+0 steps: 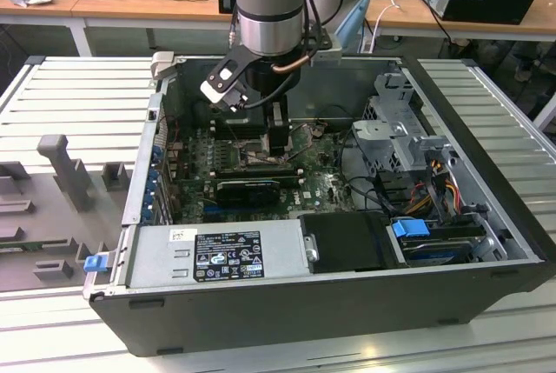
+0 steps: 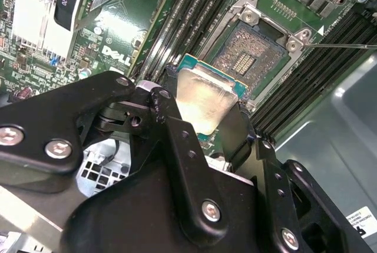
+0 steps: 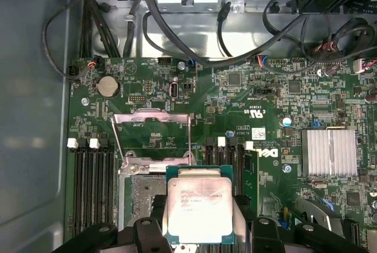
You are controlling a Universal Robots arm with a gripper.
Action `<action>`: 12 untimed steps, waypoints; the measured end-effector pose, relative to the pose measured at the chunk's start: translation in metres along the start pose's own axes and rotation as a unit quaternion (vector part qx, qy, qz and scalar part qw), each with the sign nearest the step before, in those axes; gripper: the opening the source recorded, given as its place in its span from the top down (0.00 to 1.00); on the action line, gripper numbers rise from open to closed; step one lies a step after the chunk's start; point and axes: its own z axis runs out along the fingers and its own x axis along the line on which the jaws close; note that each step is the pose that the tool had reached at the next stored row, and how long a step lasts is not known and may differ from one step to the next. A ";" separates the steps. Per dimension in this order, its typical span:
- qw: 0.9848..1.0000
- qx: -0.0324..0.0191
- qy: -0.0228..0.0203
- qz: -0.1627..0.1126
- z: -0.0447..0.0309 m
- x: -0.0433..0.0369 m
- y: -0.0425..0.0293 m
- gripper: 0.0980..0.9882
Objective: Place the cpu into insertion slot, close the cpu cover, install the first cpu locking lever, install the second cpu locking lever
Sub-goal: 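Place the cpu into insertion slot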
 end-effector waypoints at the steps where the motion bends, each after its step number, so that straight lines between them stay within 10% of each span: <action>1: 1.000 0.000 0.000 0.000 0.0003 0.0000 0.0000 0.52; 12: 1.000 0.000 0.000 0.000 0.0035 -0.0001 -0.0003 0.52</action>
